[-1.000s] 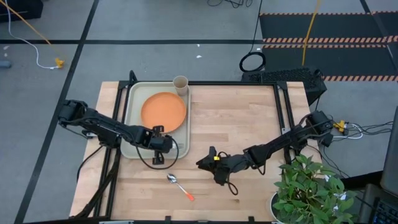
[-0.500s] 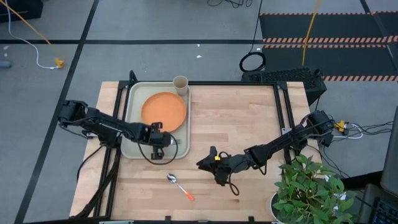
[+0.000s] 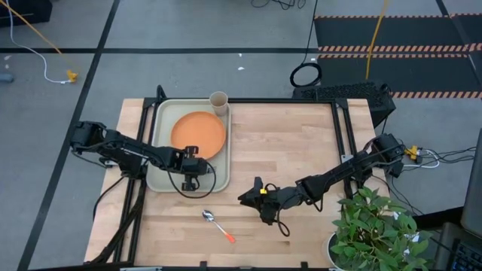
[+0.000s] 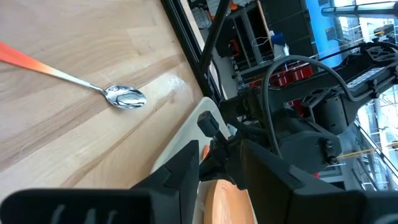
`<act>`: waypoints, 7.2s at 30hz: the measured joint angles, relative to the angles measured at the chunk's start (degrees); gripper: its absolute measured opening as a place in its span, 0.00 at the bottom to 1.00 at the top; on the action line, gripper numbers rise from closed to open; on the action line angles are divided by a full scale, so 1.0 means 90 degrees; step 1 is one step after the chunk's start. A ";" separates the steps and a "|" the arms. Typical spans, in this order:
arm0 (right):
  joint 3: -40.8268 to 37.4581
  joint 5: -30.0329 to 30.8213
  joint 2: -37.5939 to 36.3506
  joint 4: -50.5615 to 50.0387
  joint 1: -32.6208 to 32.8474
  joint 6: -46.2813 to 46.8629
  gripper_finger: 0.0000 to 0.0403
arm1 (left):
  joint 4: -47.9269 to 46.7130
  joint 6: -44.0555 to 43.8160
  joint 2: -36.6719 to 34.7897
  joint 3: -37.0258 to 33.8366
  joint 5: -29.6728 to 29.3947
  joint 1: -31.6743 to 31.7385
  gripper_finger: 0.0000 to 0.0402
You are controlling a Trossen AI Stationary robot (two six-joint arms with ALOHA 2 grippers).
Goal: Pick and place plate/cup/fork/spoon on tray
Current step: Put the orange fork on the light brown tray, then put the orange spoon on the light brown tray
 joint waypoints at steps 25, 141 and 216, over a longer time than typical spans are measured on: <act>-0.0005 -0.0002 0.0000 0.0001 0.0000 0.0004 0.28 | -0.0003 -0.0394 0.0005 0.0000 -0.0216 -0.0007 0.13; 0.0017 0.0501 0.0065 -0.1247 -0.0023 0.7137 0.39 | -0.0262 -0.0283 0.2035 0.3118 -0.1490 -0.2385 0.02; 0.0009 0.0186 -0.0038 -0.2431 -0.0642 0.7120 0.11 | 0.0161 -0.1304 0.0968 0.3126 -0.2113 -0.1946 0.44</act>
